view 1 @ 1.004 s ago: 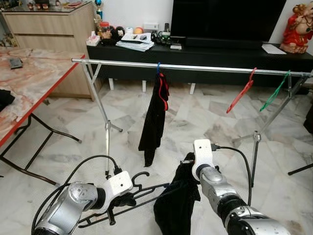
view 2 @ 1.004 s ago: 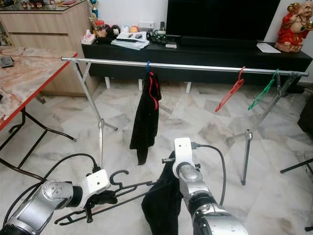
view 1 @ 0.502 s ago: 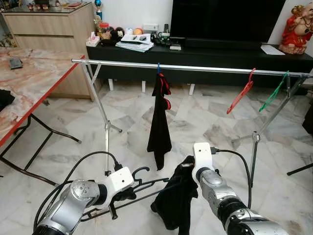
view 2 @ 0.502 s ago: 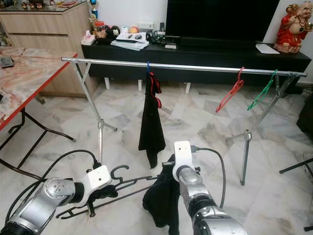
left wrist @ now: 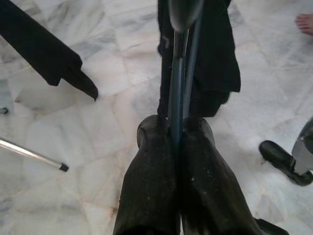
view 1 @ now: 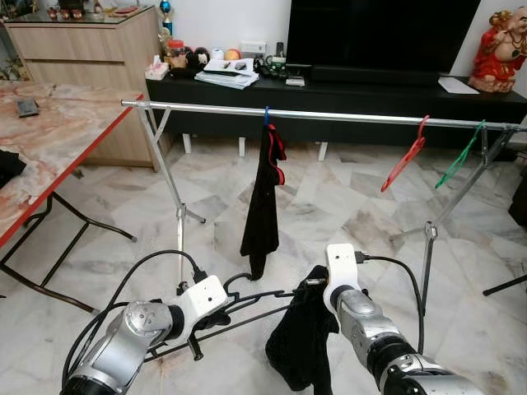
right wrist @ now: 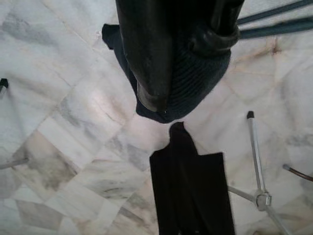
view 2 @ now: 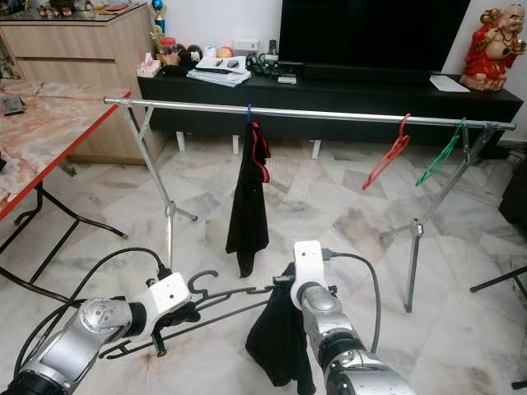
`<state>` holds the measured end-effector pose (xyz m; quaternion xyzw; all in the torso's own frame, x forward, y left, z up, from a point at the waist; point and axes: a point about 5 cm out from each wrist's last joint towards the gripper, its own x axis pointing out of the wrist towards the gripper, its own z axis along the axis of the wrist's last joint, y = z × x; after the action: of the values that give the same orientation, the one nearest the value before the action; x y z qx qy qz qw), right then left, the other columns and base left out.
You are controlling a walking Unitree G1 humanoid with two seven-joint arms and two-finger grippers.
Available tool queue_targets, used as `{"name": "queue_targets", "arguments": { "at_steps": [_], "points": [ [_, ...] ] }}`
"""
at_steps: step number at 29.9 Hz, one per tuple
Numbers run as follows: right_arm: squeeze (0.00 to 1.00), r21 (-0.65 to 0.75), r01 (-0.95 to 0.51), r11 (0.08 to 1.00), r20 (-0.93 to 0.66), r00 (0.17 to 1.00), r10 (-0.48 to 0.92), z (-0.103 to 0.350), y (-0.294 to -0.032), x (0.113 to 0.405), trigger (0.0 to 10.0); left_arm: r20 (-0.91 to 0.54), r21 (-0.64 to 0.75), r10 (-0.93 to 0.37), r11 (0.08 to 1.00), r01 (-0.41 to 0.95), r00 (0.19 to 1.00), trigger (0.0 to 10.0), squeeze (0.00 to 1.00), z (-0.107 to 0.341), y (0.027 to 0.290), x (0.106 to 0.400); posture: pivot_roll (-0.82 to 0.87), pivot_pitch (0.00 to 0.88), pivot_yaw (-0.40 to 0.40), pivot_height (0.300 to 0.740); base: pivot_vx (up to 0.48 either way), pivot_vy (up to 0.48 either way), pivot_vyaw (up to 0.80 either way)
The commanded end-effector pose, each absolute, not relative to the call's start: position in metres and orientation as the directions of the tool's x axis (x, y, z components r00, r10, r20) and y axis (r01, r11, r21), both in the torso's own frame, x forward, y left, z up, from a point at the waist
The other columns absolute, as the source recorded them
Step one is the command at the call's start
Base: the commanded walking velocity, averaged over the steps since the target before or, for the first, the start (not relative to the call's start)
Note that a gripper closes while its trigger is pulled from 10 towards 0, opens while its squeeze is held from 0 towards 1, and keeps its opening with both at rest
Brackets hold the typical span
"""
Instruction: Hang hanger
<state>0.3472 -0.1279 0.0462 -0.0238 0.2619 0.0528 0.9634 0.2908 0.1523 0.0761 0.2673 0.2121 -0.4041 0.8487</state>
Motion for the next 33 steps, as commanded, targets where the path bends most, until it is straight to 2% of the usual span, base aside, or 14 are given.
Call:
{"name": "queue_targets", "arguments": {
  "at_steps": [1, 8, 17, 33],
  "points": [
    [0.00, -0.022, -0.089, 0.996, -0.504, 0.861, 0.065, 0.046, -0.132, 0.347, 10.0, -0.556, 0.323, -0.548, 0.551, 0.769, 0.626, 10.0, 0.00, 0.081, 0.156, 0.297, 0.13, 0.000, -0.052, 0.740, 0.000, 0.000, 0.00],
    [0.00, -0.015, -0.013, 1.000, -0.496, 0.868, 0.004, 0.046, -0.139, 0.347, 10.0, -0.551, 0.335, -0.534, 0.562, 0.756, 0.641, 10.0, 0.00, 0.082, 0.156, 0.299, 0.13, 0.000, -0.053, 0.740, 0.000, 0.000, 0.00],
    [0.00, -0.021, -0.102, 0.995, -0.469, 0.880, 0.080, 0.054, -0.132, 0.353, 10.0, -0.535, 0.290, -0.598, 0.534, 0.794, 0.597, 10.0, 0.00, 0.084, 0.148, 0.295, 0.13, 0.000, -0.053, 0.740, 0.000, 0.000, 0.00],
    [0.00, -0.018, -0.103, 0.995, -0.428, 0.900, 0.085, 0.071, -0.132, 0.364, 10.0, -0.538, 0.225, -0.640, 0.518, 0.825, 0.549, 10.0, 0.00, 0.084, 0.145, 0.290, 0.14, 0.000, -0.055, 0.740, 0.000, 0.000, 0.00]
  ]
}}
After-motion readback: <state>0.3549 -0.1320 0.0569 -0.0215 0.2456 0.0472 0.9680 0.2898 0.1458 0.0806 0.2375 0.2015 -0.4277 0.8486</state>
